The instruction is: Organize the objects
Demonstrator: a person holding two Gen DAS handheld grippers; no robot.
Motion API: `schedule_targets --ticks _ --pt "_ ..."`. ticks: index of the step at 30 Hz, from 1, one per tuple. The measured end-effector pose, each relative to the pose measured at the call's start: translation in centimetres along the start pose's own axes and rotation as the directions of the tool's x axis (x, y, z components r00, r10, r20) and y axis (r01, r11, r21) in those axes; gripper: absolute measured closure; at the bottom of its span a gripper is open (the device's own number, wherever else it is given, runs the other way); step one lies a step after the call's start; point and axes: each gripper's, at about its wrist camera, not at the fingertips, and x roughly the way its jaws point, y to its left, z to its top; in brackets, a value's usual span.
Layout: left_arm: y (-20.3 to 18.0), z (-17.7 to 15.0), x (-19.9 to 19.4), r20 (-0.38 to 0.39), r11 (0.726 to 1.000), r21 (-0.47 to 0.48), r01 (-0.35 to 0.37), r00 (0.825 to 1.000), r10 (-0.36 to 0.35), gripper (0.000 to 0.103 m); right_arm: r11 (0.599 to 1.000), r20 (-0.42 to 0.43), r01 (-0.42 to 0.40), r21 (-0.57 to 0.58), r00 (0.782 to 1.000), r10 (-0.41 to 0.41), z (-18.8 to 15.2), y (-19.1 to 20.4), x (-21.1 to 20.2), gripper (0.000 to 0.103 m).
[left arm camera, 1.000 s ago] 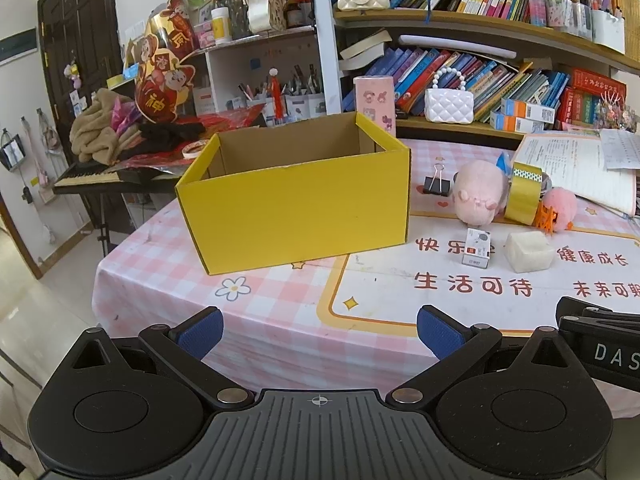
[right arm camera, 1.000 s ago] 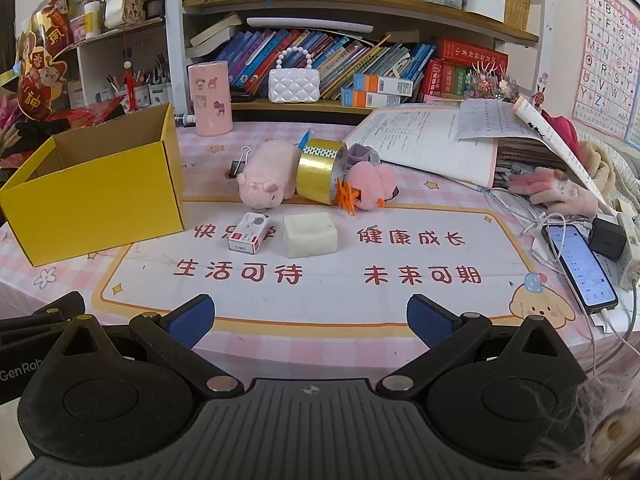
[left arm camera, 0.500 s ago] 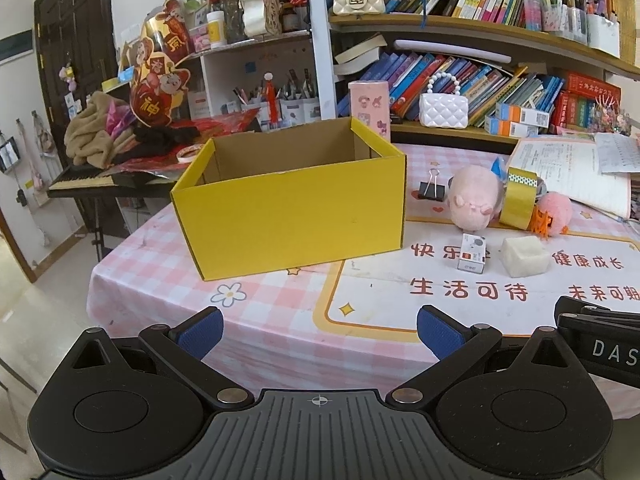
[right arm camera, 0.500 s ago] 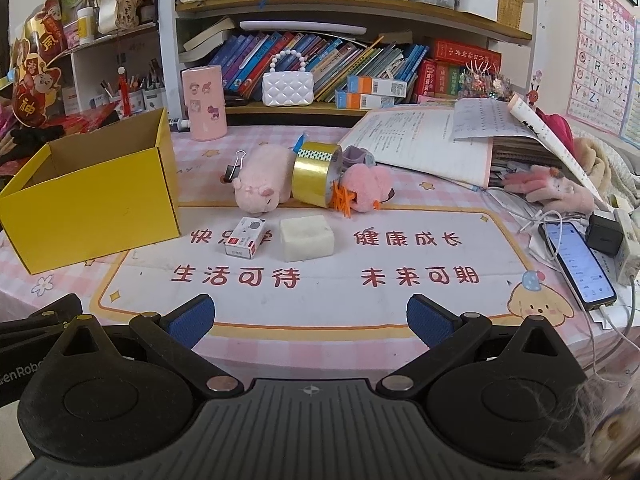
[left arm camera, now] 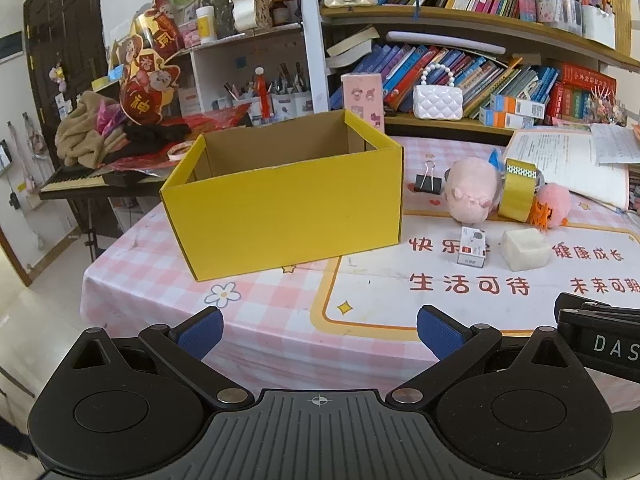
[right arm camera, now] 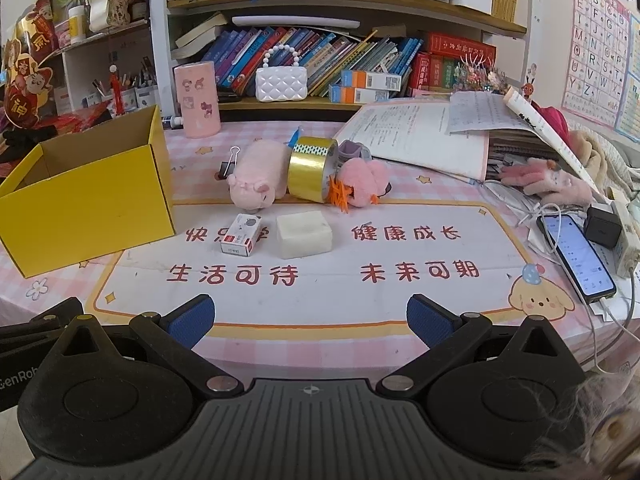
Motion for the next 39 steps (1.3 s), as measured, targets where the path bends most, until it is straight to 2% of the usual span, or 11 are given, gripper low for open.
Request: schedule_targets --ticks 5,8,19,25,31,35,39 --pt "0.2 0.1 0.3 -0.003 1.000 0.001 0.004 1.000 -0.004 0.000 1.000 -0.014 0.001 -0.007 1.000 -0.001 0.1 0.2 0.4 0.000" --pt "0.4 0.2 0.3 -0.002 1.000 -0.020 0.008 1.000 -0.008 0.000 0.999 0.012 0.013 -0.030 1.000 -0.013 0.4 0.6 0.1 0.000" --pt "1.2 0.5 1.5 -0.037 0.996 -0.089 0.031 0.999 -0.034 0.000 0.995 0.008 -0.025 -0.092 1.000 0.026 0.9 1.2 0.6 0.003" --pt "0.5 1.1 2.7 -0.052 0.993 -0.103 0.058 0.997 -0.064 0.000 0.995 -0.015 -0.056 -0.081 0.998 0.055 1.9 0.5 2.2 0.016" --pt "-1.1 2.4 3.9 -0.041 0.997 -0.061 0.052 0.998 -0.054 0.000 0.992 -0.030 -0.090 -0.085 0.996 0.088 3.5 -0.3 4.6 0.025" --pt "-2.4 2.8 4.8 -0.045 0.997 -0.042 0.058 0.997 -0.060 0.001 0.988 -0.062 -0.107 -0.109 0.993 0.101 4.5 -1.2 6.7 0.036" --pt "-3.4 3.3 5.7 -0.061 0.997 -0.047 0.057 0.996 -0.060 0.000 0.986 -0.087 -0.129 -0.102 0.989 0.120 5.3 -2.7 9.3 0.037"
